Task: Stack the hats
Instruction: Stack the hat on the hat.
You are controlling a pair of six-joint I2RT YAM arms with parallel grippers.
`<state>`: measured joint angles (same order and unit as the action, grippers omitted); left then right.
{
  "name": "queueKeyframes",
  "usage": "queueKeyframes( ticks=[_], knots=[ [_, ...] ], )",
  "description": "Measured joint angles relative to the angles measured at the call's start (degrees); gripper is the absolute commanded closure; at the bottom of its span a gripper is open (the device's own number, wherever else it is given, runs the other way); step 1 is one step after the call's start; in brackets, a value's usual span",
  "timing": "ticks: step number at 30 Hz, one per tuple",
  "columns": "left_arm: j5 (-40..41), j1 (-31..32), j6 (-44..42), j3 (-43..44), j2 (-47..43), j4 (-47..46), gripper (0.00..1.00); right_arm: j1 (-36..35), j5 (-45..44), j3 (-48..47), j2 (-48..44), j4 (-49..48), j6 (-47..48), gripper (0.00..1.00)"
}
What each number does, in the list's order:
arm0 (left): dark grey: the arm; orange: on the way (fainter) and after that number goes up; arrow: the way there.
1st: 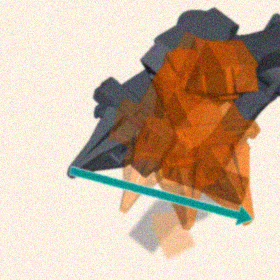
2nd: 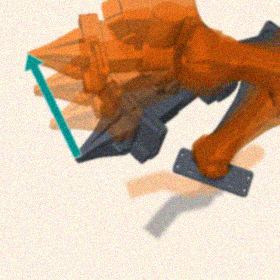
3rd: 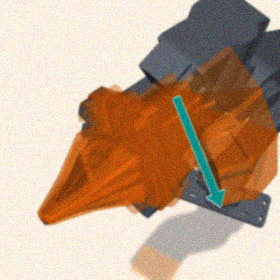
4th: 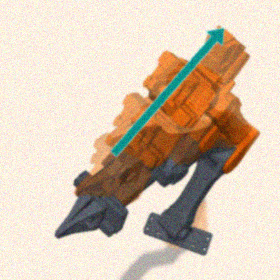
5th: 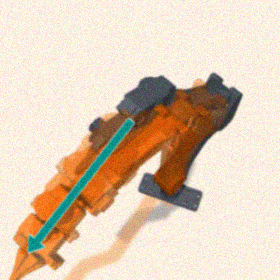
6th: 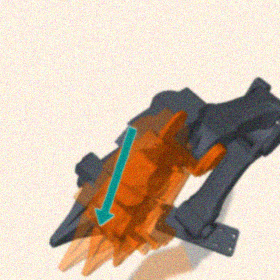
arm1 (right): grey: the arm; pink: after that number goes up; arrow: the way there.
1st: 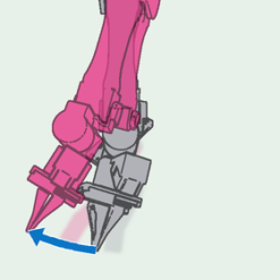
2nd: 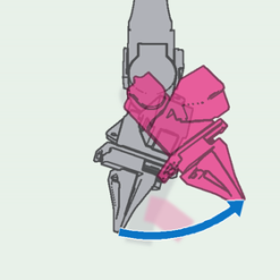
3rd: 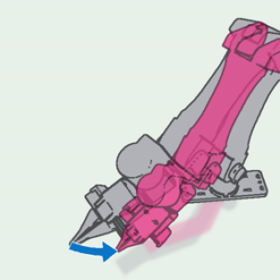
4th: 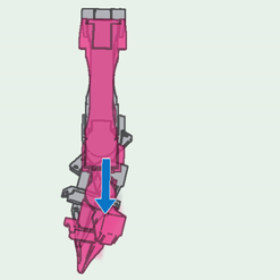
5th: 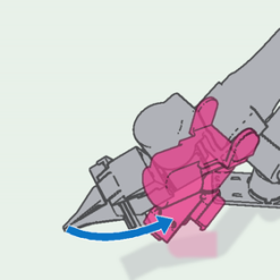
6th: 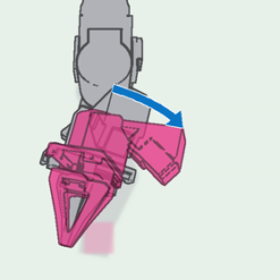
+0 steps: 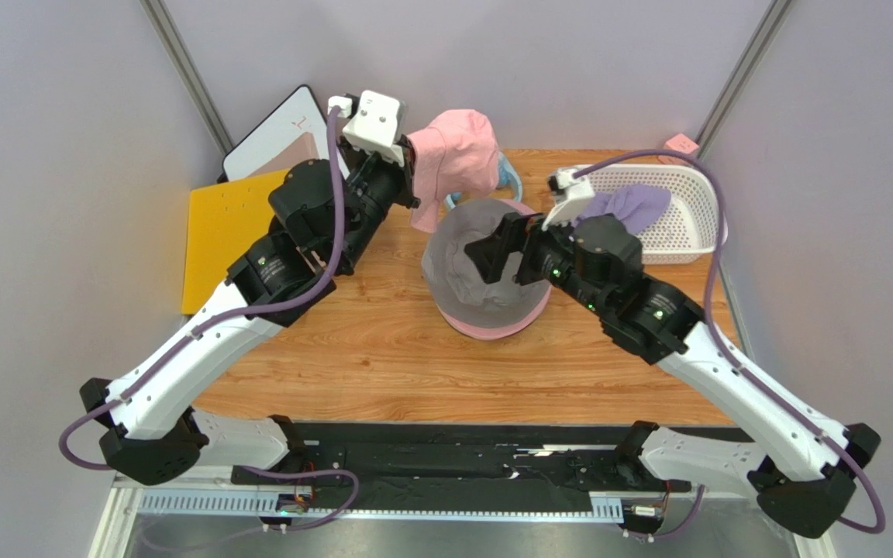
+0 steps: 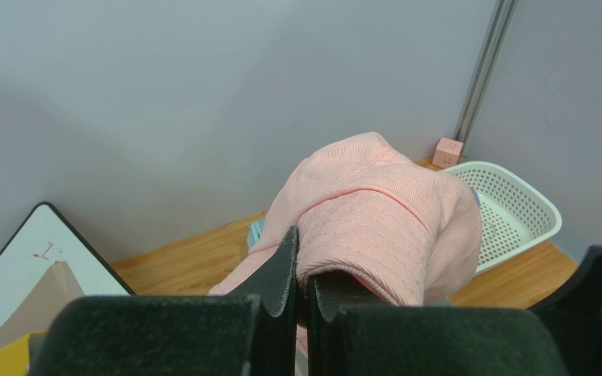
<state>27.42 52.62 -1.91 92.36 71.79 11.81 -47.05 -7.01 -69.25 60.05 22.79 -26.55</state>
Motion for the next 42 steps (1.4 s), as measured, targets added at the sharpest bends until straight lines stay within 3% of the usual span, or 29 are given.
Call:
queueKeyframes(
  ticks=[4,9,17,26,31,36,37,39,42],
  knots=[
    [0.81,0.0,-0.02,7.1,3.63,5.07,1.0,-4.09,-0.74,0.35,3.23,-0.85,2.62,0.06],
    [2.89,-0.02,0.04,13.35,8.33,11.76,1.0,-12.35,-8.83,0.35,3.28,-5.57,6.23,0.06],
    [2.97,-0.07,0.74,14.84,9.86,19.45,1.0,-18.99,-23.85,0.13,8.09,-15.19,12.5,0.09],
    [2.16,-0.13,2.01,16.24,9.49,20.76,1.0,-22.58,-36.48,-5.05,17.68,-21.79,15.76,0.15],
    [1.36,-0.13,2.47,16.22,9.09,21.86,1.0,-22.62,-44.74,-7.63,20.81,-26.1,18.93,0.43],
    [1.18,-0.15,2.69,14.58,6.51,22.14,1.0,-21.29,-48.59,-8.17,21.59,-27.36,21.07,0.45],
    [1.31,-0.15,2.67,13.92,5.62,22.16,1.0,-20.83,-48.85,-8.17,21.51,-27.36,21.35,0.5],
    [1.6,-0.15,2.62,13.16,4.2,22.1,1.0,-19.93,-48.76,-7.63,20.87,-27.36,21.75,0.73],
    [1.18,-0.15,2.03,12.81,2.64,21.75,1.0,-17.88,-46.51,-6.51,19.12,-26.75,21.88,1.0]
  ],
)
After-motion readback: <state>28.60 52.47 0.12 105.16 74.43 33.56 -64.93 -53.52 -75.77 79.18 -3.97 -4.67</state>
